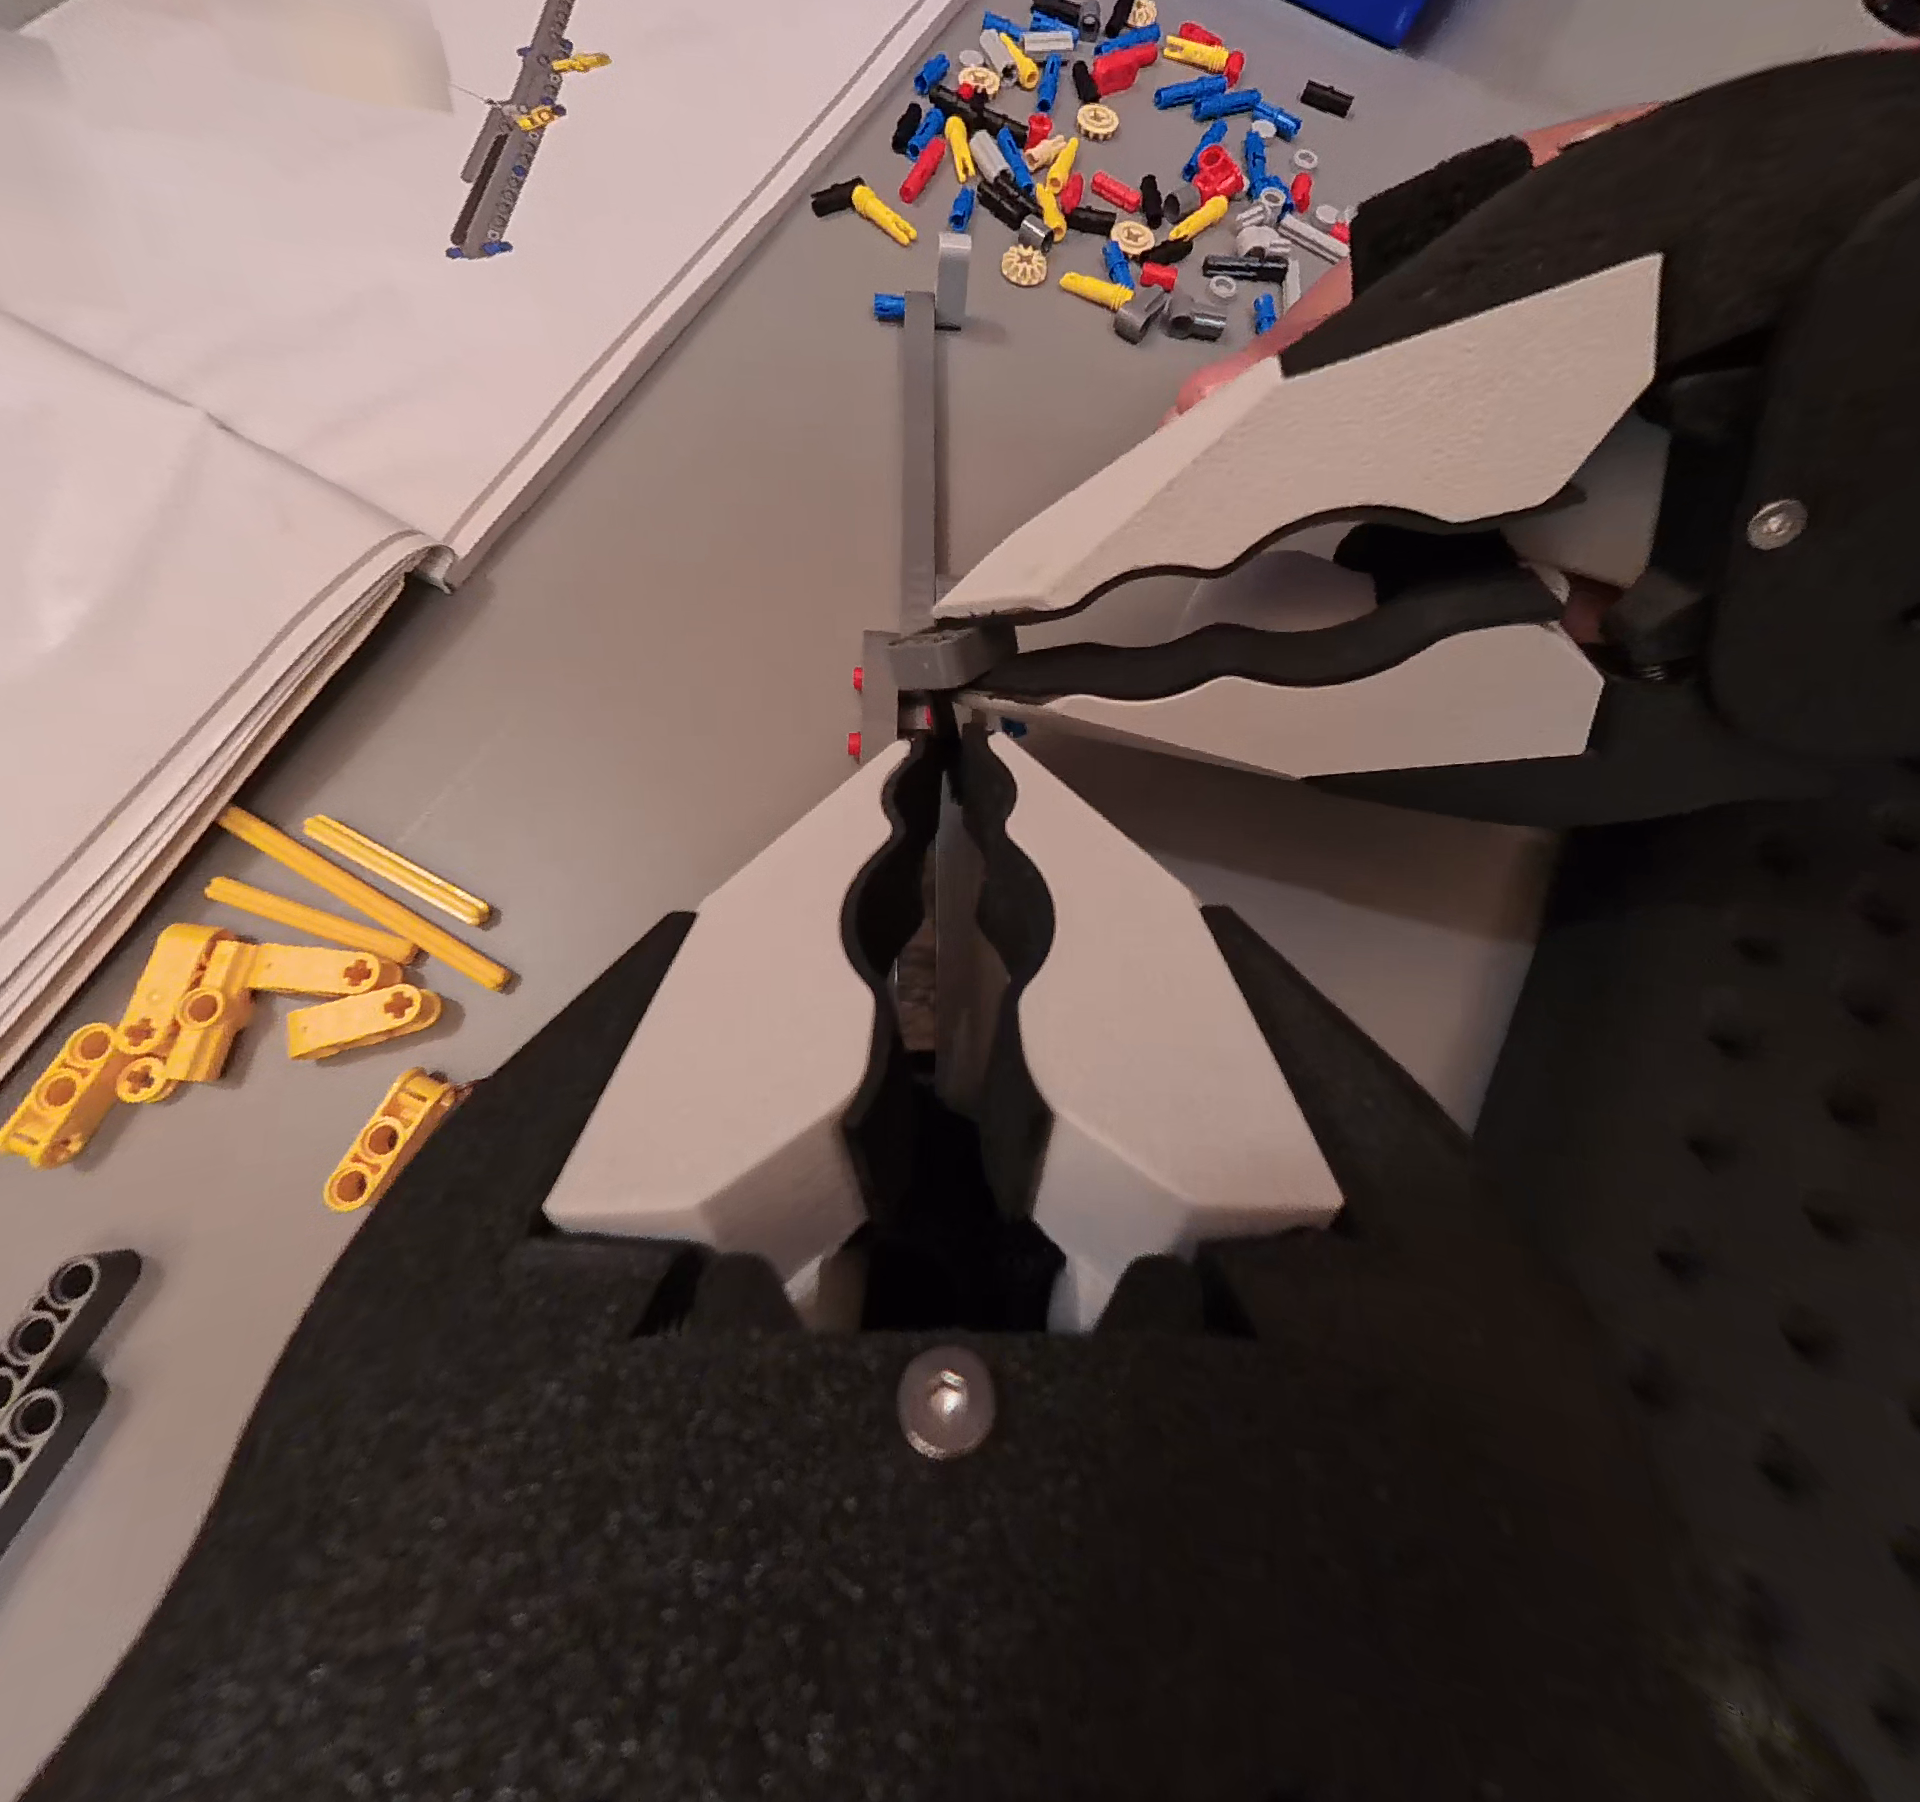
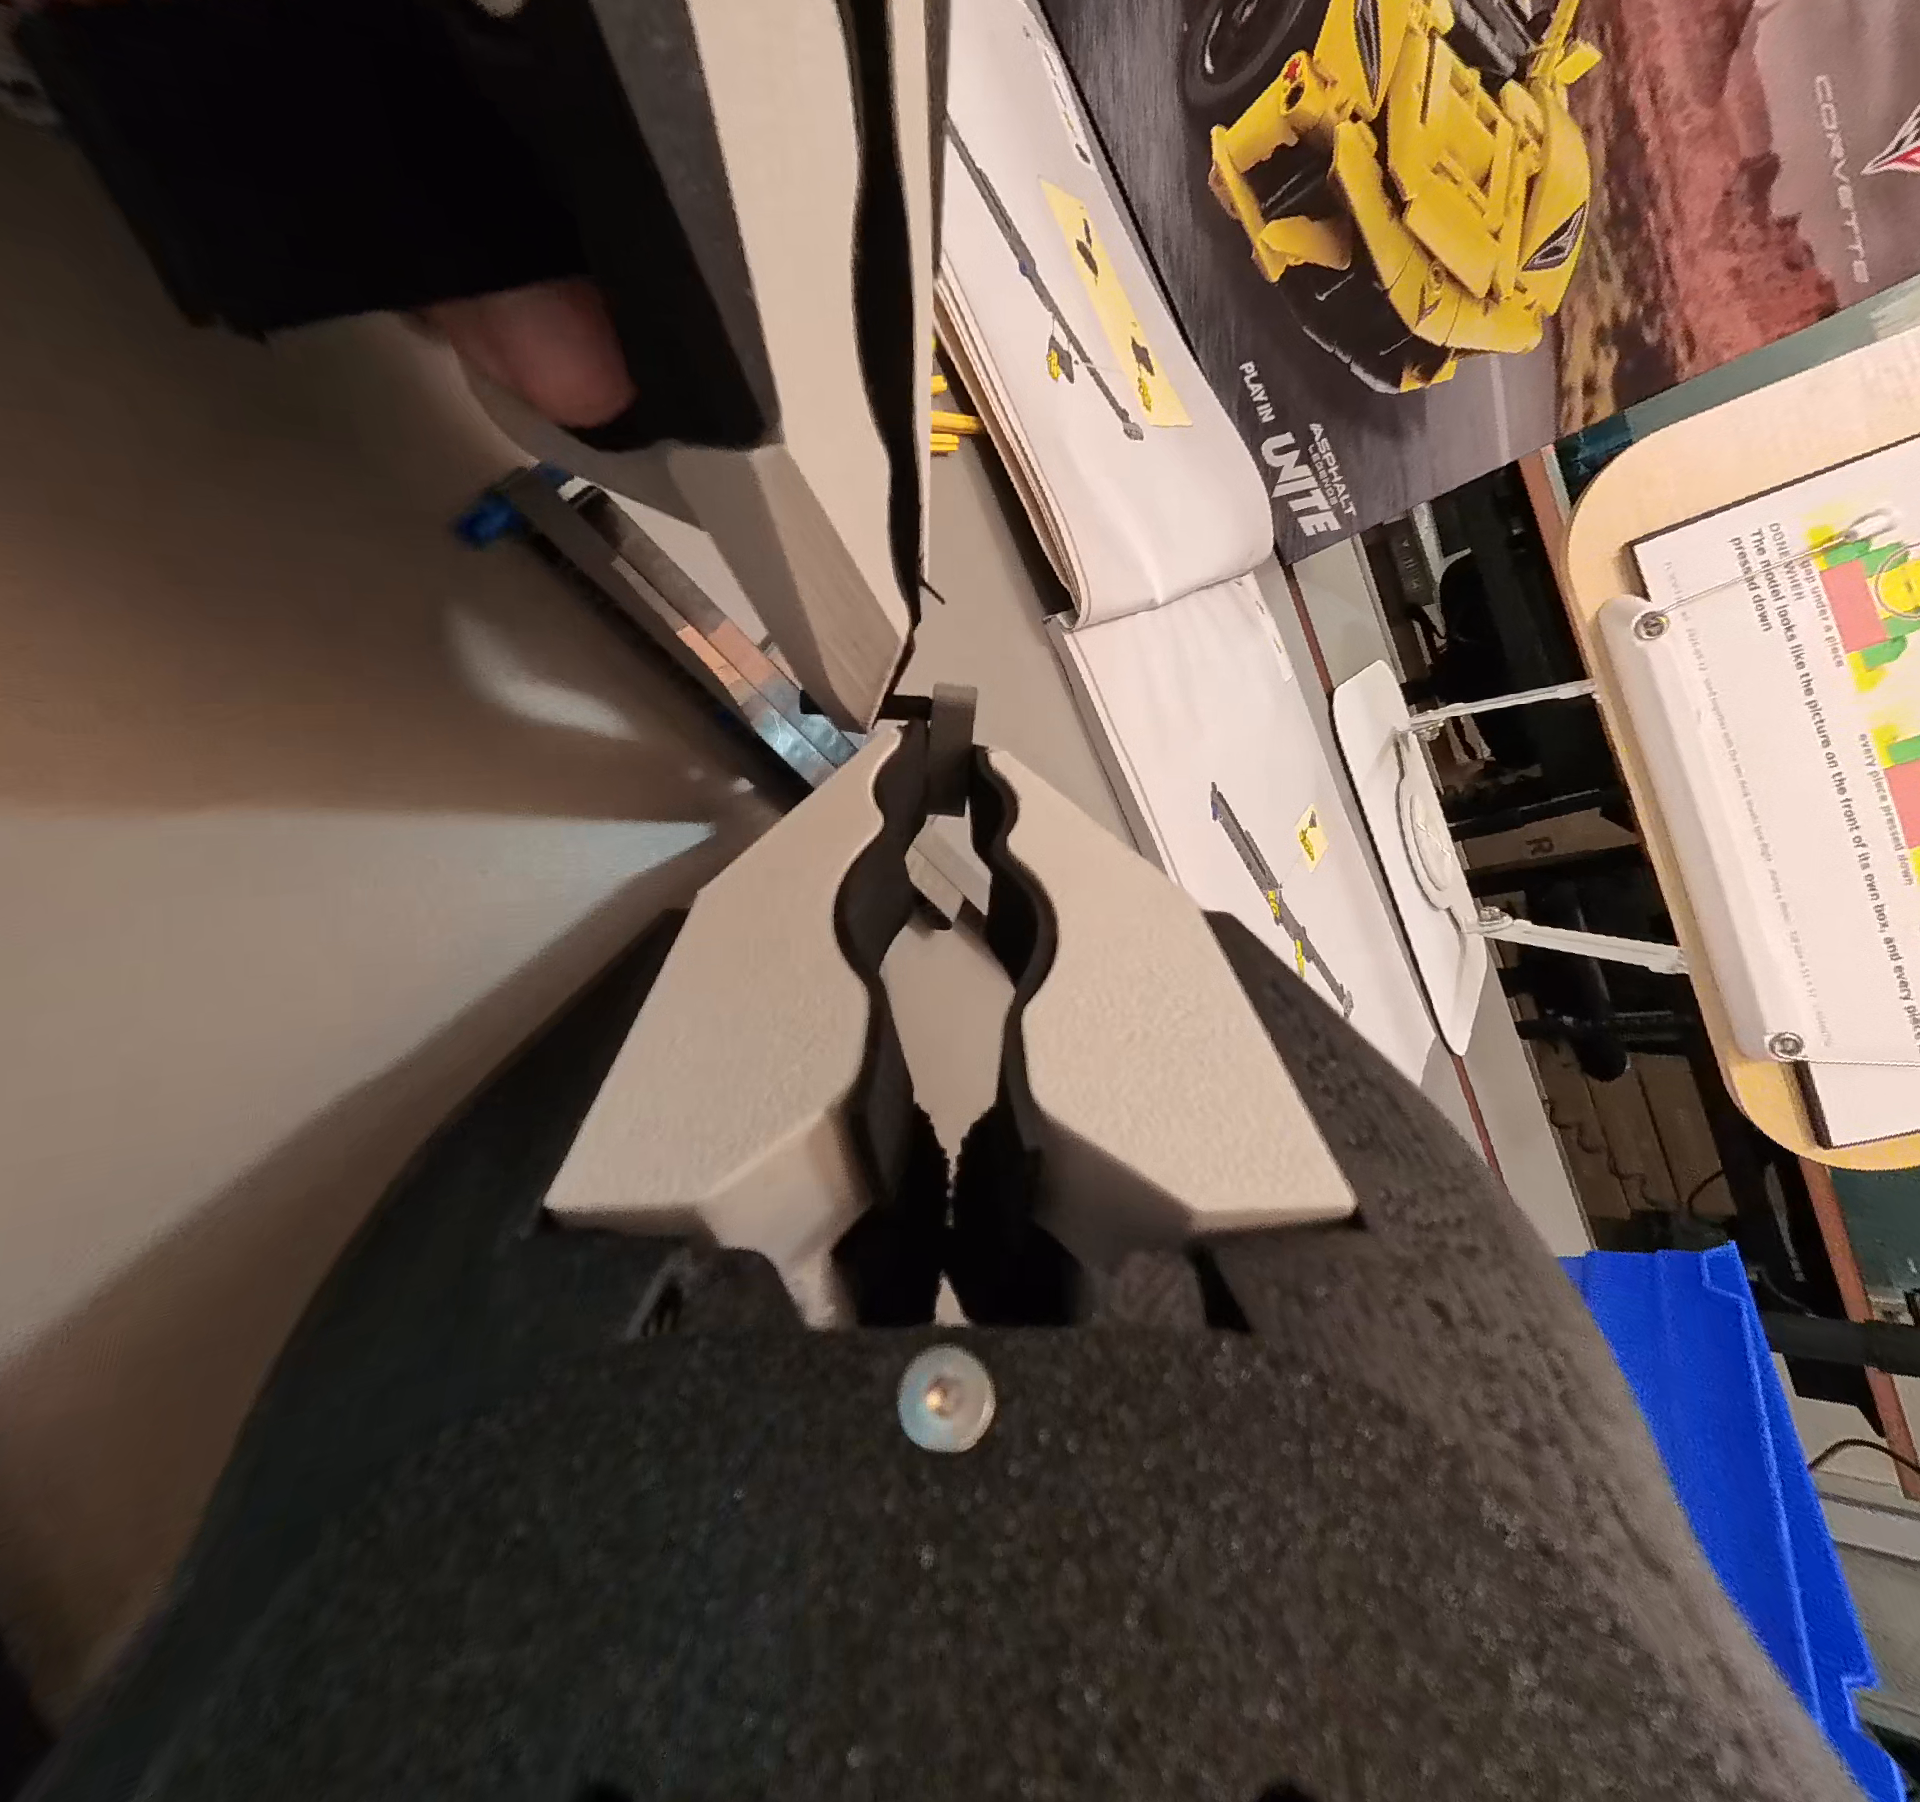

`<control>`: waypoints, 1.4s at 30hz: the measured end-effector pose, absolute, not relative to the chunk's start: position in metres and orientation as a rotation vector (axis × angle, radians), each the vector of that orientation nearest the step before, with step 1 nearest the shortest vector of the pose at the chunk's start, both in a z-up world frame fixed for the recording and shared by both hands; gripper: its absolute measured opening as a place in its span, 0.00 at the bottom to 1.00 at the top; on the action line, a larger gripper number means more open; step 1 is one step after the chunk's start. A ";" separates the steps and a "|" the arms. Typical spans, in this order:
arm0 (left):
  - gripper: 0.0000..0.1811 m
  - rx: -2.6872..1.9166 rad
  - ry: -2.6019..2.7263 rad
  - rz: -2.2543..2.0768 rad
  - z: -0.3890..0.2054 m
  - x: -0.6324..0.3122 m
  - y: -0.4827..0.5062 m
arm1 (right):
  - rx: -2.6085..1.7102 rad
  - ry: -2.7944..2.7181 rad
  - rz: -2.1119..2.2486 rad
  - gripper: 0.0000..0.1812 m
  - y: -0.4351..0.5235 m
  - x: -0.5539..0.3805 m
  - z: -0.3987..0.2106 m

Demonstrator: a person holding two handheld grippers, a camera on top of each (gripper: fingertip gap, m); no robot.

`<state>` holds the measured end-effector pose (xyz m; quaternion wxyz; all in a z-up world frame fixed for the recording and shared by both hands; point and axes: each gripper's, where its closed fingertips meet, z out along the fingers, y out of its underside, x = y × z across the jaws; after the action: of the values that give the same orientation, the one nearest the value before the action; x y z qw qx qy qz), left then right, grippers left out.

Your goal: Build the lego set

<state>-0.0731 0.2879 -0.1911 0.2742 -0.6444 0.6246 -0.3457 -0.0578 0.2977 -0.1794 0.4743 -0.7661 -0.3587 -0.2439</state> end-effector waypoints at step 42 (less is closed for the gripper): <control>0.01 -1.896 1.513 -2.053 -0.139 -0.093 0.264 | -1.754 -0.691 0.142 0.04 0.288 -0.084 -0.151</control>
<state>-0.0935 0.2645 -0.1387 -0.0182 -0.5966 0.4760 -0.6459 -0.0836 0.2885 -0.1513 0.5855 -0.7521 -0.2964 0.0608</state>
